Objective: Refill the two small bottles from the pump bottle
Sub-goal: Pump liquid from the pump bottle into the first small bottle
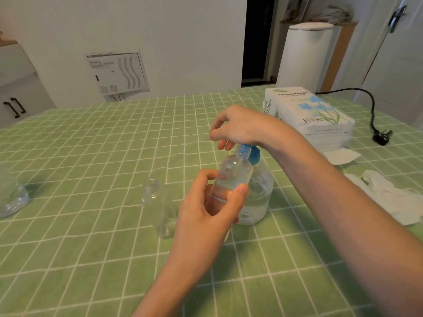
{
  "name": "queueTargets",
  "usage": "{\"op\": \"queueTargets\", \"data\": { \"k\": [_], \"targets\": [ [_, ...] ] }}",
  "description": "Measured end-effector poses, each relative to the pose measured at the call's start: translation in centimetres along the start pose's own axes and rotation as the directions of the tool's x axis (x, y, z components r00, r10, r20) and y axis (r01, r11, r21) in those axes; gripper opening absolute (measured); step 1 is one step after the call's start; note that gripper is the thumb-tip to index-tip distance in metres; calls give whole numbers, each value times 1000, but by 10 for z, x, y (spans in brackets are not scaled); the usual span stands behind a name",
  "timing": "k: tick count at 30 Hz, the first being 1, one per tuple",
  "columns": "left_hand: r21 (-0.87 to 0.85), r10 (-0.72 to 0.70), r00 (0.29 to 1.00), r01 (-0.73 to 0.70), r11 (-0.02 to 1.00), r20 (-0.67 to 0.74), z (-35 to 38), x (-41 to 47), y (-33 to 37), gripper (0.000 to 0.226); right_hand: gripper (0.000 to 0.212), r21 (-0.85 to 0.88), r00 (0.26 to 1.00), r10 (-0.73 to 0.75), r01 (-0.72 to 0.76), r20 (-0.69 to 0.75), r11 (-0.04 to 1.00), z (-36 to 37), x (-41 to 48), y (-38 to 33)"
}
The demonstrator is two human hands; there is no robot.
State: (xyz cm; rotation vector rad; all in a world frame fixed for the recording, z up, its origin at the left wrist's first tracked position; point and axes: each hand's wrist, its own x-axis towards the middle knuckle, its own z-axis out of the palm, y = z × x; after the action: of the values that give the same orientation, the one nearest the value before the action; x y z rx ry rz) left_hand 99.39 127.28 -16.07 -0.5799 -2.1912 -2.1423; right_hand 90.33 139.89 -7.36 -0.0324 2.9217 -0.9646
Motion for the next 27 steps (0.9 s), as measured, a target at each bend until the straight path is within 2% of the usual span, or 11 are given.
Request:
{"op": "queueTargets", "data": {
  "k": [7, 11, 15, 22, 27],
  "targets": [
    [14, -14, 1000, 14, 1000, 4, 1, -1, 0, 30, 25, 1, 1000, 3, -3, 9, 1000, 1, -1, 2],
    [3, -4, 1000, 4, 1000, 3, 2, 0, 1, 23, 22, -15, 999, -32, 31, -35, 999, -3, 0, -2],
    [-24, -3, 1000, 3, 1000, 5, 1, 1, 1, 17, 21, -8, 1000, -27, 27, -15, 1000, -3, 0, -3],
    [-5, -21, 1000, 21, 1000, 0, 0, 0, -1, 21, 27, 13, 1000, 9, -9, 24, 1000, 2, 0, 1],
    [6, -9, 1000, 9, 1000, 10, 1, 0, 0, 28, 26, -5, 1000, -10, 10, 3, 1000, -1, -1, 0]
  ]
}}
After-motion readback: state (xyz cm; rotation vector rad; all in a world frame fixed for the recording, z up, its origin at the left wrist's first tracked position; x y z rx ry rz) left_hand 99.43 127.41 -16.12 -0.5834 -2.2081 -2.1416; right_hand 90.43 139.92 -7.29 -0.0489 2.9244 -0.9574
